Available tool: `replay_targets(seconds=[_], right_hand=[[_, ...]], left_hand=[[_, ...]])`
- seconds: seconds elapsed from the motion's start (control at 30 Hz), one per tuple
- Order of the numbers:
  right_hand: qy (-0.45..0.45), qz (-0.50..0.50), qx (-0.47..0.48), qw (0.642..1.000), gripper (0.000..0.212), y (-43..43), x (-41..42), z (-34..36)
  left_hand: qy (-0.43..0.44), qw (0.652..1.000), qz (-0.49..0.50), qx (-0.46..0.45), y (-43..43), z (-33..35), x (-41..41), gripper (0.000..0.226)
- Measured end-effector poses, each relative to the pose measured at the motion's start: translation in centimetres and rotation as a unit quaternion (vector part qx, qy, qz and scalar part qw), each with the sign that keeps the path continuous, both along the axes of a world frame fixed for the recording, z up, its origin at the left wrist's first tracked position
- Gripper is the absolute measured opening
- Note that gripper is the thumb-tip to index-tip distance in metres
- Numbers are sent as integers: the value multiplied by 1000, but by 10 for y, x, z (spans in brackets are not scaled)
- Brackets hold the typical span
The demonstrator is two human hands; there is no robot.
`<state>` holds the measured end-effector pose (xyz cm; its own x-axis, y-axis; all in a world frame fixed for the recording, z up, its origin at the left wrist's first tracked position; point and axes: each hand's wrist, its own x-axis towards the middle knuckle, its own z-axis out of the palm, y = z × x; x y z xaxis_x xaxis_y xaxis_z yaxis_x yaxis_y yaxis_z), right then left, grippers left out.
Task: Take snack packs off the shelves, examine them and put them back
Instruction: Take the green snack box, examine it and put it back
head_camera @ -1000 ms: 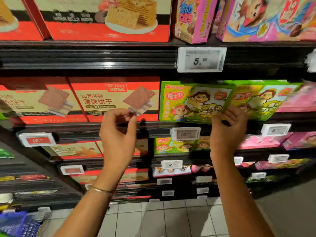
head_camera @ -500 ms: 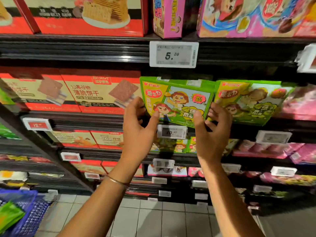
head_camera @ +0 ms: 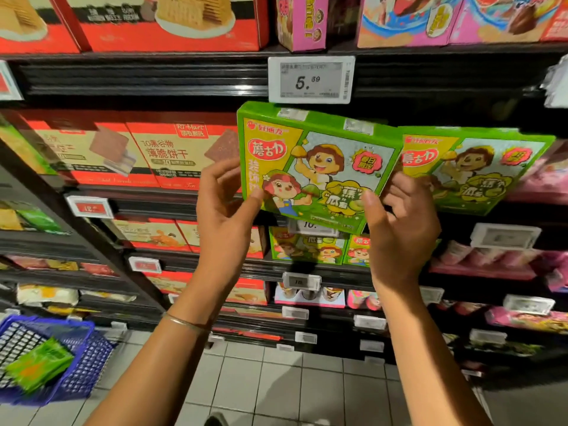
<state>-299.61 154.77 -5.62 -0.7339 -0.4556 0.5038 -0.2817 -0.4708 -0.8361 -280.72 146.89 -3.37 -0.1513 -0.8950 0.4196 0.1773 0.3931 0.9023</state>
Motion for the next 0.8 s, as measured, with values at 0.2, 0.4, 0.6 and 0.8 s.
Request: replay_targets(seconds=[0.2,0.4,0.6,0.8], right_hand=[[-107,252,35,961,61,15,-2,-27],[-137,356,197,903,101,40,-7,-56],[-235,411,261,841,55,52,-3,-72],[-337,419,345,769,55,49,-5,-73]], left_hand=[[-1,988,-22,154,20,-30,30,37],[57,918,-181,349,45,-65,60,67],[102,884,-201,409,65,-80,71,47],[115,837,-197,497,66,-81,66,58]])
